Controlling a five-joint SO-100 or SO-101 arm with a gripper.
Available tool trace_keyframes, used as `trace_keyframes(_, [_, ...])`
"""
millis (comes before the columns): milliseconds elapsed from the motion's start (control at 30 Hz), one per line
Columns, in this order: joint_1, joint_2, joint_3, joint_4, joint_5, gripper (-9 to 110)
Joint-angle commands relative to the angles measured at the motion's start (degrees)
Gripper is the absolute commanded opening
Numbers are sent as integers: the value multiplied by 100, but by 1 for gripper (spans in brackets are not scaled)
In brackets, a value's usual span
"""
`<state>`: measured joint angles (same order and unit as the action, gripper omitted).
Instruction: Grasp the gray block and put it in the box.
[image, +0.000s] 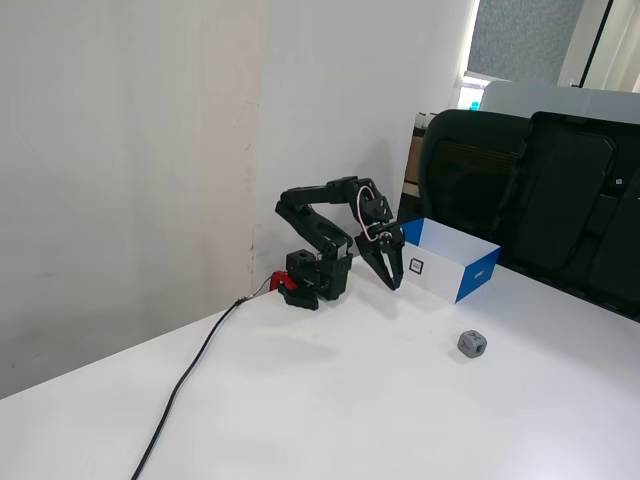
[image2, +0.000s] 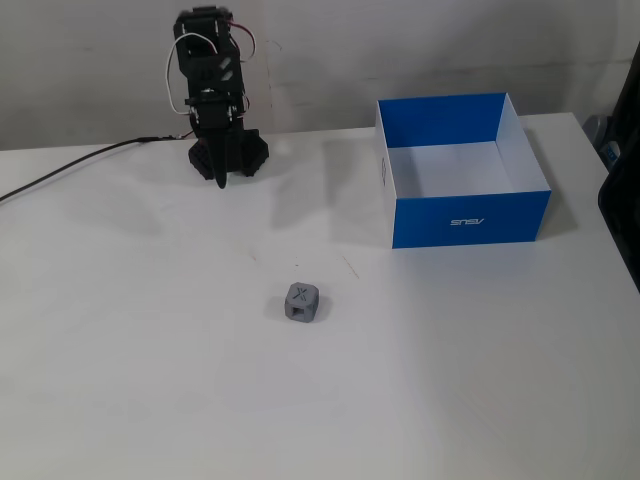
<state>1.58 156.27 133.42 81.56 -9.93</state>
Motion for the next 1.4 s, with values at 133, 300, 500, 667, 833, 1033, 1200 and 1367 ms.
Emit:
trace_keyframes(133, [53,-1881,-1626,562,-211,0])
trace_keyframes(300, [624,-1002,-1090,457,-765,0])
trace_keyframes(500, [1529,-888,-1081,606,-756,0])
trace_keyframes(667, [1714,-1327,-1204,571,-835,0])
trace_keyframes(833, [1714,-1740,-1600,642,-835,0])
trace_keyframes(1033, [1608,-2558,-2461,703,-844,0])
trace_keyframes(1200, [1582,-3261,-2874,571,-853,0])
trace_keyframes(1367, [1573,-3981,-3138,229,-809,1])
